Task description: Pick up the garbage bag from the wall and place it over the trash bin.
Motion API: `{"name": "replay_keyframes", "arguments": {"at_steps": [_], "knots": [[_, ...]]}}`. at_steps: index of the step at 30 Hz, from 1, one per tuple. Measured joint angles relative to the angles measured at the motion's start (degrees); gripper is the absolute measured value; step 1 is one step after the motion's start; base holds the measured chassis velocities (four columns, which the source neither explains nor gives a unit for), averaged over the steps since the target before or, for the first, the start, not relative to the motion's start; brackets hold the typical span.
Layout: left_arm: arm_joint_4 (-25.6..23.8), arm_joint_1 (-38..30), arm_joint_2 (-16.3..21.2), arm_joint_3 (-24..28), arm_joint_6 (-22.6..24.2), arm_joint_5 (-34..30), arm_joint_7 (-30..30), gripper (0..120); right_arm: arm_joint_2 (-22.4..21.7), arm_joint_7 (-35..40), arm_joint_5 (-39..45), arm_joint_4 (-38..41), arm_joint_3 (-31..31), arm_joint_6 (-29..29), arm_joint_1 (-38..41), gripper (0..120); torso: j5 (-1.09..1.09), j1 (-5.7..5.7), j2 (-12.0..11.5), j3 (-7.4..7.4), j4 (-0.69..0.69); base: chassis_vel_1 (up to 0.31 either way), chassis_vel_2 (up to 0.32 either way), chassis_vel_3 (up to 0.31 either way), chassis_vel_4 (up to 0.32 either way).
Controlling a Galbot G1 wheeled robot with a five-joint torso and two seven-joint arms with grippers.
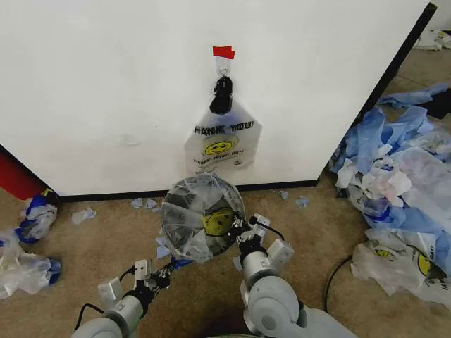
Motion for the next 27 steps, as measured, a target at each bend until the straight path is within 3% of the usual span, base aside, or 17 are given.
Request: {"name": "replay_keyframes", "arguments": {"at_steps": [27], "knots": [[2.5, 2.0, -0.2, -0.5, -1.2, 3.8, 0.1, 0, 0.2, -0.3, -0.3, -0.8, 0.4, 0.0, -0.4, 0, 0.0, 0.0, 0.0, 0.0, 0.01, 0.0, 0.0, 0.0, 0.0]]}}
